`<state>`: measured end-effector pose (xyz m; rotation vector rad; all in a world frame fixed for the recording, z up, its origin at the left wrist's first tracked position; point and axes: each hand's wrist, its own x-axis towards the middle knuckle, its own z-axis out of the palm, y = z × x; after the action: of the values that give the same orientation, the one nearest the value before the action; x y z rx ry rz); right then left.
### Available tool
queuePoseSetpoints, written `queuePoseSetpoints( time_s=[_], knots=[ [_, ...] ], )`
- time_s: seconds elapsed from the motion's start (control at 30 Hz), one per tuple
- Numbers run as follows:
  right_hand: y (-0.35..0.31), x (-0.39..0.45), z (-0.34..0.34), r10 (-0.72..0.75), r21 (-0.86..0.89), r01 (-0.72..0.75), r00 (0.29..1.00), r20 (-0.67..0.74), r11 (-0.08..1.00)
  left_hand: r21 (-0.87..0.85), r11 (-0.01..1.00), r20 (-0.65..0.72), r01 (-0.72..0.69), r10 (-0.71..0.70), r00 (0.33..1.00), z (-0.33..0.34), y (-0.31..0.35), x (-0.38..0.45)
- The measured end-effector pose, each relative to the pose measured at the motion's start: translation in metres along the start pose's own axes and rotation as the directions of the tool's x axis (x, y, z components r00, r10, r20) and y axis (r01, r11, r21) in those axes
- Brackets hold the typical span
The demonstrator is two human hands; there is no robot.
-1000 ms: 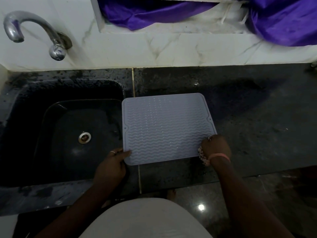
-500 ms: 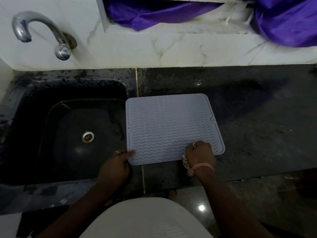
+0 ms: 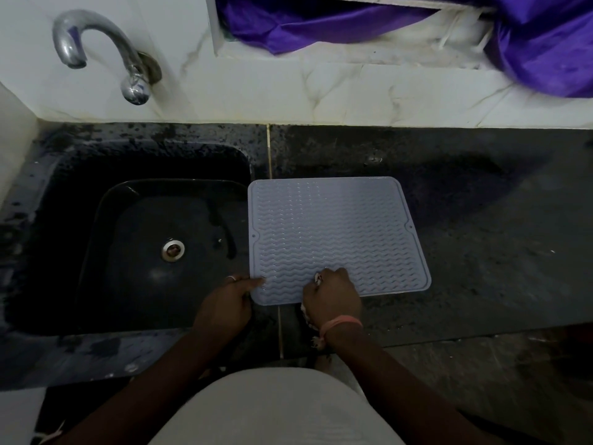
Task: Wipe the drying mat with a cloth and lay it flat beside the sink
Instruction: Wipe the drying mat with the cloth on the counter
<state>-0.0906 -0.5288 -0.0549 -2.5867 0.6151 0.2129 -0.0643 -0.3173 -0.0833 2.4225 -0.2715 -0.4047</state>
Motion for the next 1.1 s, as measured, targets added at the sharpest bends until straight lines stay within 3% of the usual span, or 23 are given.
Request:
queuePoseSetpoints(
  time_s=[0.27,0.43,0.63,0.83,0.93,1.1],
  knots=[
    [-0.035,-0.015,0.025,-0.17,-0.026,0.174,0.979,0.109,0.984,-0.108,0.994,0.056,0.003,0.003,0.998,-0.011,-0.002,0.003],
    [-0.052,-0.019,0.039,-0.268,-0.012,0.271,0.959,0.095,0.963,-0.211,0.977,0.097,0.027,-0.006,0.995,-0.016,-0.006,-0.003],
    [-0.063,-0.019,0.039,-0.324,0.02,0.326,0.932,0.164,0.945,-0.297,0.952,0.12,0.07,-0.035,0.992,-0.016,-0.011,-0.007],
    [-0.066,-0.011,0.028,-0.416,0.28,0.342,0.866,0.278,0.897,-0.326,0.943,0.024,0.066,-0.062,0.998,-0.008,-0.012,-0.003],
    [-0.045,0.0,0.011,-0.383,0.311,0.311,0.9,0.206,0.898,-0.258,0.966,-0.018,-0.008,0.003,1.0,-0.002,-0.018,0.001],
    [0.03,0.029,-0.026,-0.042,0.306,0.042,0.999,-0.006,0.951,-0.101,0.993,-0.041,-0.053,0.05,0.998,0.006,-0.009,-0.001]
  ],
)
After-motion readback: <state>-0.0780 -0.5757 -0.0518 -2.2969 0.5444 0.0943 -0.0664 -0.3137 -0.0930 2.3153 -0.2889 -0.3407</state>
